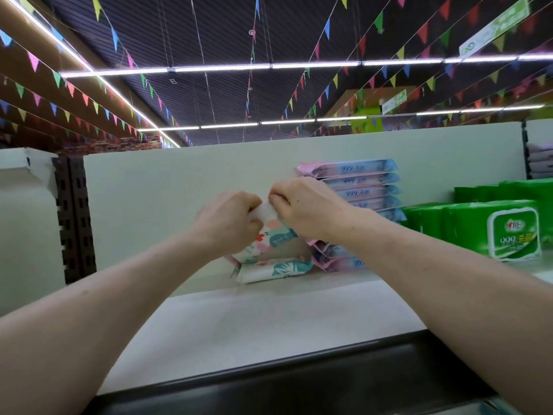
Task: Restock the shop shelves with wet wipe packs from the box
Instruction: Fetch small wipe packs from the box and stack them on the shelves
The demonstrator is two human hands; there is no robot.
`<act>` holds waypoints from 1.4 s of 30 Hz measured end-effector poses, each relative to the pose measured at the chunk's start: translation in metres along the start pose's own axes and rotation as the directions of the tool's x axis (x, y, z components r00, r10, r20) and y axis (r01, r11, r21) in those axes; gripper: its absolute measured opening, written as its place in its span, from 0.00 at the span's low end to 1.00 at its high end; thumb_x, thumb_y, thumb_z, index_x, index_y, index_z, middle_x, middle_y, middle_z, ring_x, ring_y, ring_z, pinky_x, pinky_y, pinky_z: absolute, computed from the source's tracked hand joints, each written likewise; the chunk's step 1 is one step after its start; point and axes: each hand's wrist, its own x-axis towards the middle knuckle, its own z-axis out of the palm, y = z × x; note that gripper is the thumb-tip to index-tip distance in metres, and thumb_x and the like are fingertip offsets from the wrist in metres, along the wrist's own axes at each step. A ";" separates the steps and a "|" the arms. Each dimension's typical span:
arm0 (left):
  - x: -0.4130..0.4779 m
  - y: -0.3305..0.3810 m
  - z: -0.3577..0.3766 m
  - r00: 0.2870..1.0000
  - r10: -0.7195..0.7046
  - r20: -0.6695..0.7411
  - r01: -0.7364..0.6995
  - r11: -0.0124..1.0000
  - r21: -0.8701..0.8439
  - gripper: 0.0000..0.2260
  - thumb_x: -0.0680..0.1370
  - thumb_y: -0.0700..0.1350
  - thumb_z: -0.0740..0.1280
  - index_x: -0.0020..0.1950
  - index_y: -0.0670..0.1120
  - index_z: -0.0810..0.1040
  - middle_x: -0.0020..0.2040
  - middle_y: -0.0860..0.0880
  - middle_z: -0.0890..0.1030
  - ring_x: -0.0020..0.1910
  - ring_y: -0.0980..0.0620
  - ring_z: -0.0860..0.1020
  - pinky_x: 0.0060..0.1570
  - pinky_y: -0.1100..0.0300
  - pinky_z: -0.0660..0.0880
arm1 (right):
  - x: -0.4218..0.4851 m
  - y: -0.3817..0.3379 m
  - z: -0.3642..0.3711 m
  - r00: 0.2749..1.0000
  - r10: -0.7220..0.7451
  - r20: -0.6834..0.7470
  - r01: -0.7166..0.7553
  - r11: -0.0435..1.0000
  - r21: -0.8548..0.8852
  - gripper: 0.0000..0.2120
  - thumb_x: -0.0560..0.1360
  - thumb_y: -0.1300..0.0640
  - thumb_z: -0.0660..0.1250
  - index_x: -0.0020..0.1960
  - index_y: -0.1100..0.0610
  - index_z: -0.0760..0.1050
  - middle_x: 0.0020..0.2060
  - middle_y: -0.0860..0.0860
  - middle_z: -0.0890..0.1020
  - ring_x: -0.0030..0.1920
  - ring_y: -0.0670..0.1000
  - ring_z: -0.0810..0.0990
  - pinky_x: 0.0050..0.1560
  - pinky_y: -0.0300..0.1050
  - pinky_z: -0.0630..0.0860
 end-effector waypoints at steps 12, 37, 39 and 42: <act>0.002 -0.011 -0.018 0.935 -0.287 0.206 0.335 0.535 -0.775 0.05 0.77 0.35 0.67 0.51 0.42 0.76 0.45 0.43 0.83 0.38 0.47 0.79 0.41 0.56 0.81 | 0.000 0.010 0.001 0.931 0.245 0.272 -0.356 0.779 0.516 0.15 0.75 0.67 0.64 0.59 0.56 0.73 0.50 0.54 0.82 0.44 0.51 0.82 0.41 0.47 0.81; 0.003 -0.031 0.024 0.970 -0.102 0.220 0.093 0.994 0.053 0.09 0.75 0.44 0.68 0.54 0.51 0.83 0.45 0.51 0.83 0.45 0.50 0.79 0.45 0.57 0.76 | -0.010 0.008 0.003 0.957 0.080 0.280 0.058 0.890 -0.451 0.11 0.76 0.62 0.63 0.55 0.53 0.77 0.50 0.53 0.80 0.47 0.55 0.76 0.43 0.44 0.68; 0.002 -0.030 0.024 0.964 -0.099 0.248 0.075 0.992 0.104 0.09 0.75 0.46 0.68 0.54 0.53 0.83 0.45 0.52 0.83 0.45 0.50 0.79 0.45 0.56 0.76 | -0.010 0.007 0.005 0.952 0.058 0.300 0.093 0.879 -0.467 0.09 0.76 0.59 0.63 0.55 0.53 0.77 0.50 0.52 0.80 0.50 0.56 0.77 0.44 0.45 0.69; 0.005 -0.030 0.018 0.981 -0.066 0.181 0.060 0.997 0.041 0.05 0.75 0.45 0.69 0.47 0.53 0.83 0.42 0.49 0.82 0.46 0.45 0.80 0.47 0.53 0.77 | -0.010 0.003 0.006 0.962 0.018 0.272 0.110 0.888 -0.447 0.09 0.78 0.52 0.61 0.56 0.52 0.76 0.51 0.51 0.80 0.51 0.55 0.78 0.44 0.45 0.69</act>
